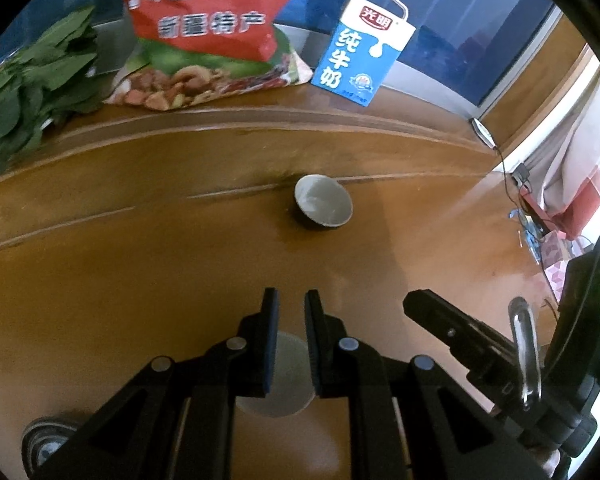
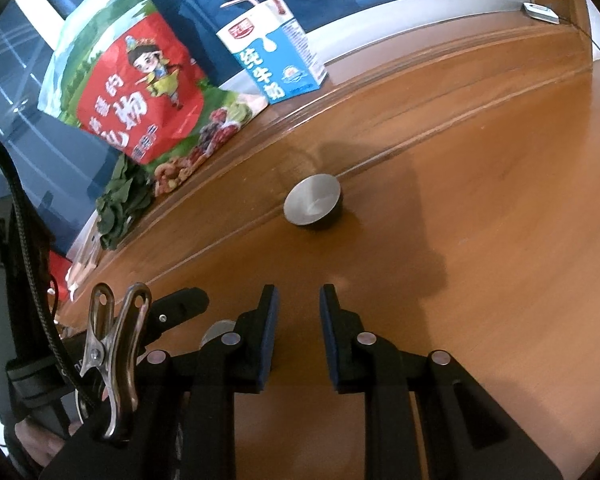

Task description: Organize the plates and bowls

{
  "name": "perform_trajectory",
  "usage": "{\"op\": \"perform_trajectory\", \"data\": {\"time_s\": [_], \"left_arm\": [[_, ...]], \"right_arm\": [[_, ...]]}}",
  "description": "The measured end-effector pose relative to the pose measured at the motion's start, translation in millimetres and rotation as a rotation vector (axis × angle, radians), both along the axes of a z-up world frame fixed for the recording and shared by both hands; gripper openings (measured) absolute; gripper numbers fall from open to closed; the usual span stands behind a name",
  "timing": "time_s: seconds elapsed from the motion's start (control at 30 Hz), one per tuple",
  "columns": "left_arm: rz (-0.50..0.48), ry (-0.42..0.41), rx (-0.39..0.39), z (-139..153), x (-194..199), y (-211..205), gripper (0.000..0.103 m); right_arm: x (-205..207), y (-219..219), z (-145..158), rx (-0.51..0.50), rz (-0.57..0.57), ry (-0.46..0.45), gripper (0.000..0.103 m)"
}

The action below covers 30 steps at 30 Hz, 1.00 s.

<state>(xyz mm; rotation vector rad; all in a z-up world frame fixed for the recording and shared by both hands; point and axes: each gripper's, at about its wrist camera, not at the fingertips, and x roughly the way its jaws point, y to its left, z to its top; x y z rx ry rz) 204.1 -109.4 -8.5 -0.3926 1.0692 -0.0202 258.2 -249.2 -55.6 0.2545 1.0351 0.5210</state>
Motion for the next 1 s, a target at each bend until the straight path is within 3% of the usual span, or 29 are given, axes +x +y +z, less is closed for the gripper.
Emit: {"op": "perform_trajectory", "data": {"time_s": [0.4,1.0], "left_arm": [[-0.018,0.018,0.010,-10.3,41.5,-12.3,0.012],[0.008,0.025,0.057,-36.0,93.1,-11.5,0.012]], "right_arm": [[37.5,-8.7,-12.1,0.026,-0.030,0.028,0.022],[87.7,11.9,-42.8,0.059,0.010,0.063,0.022]]}}
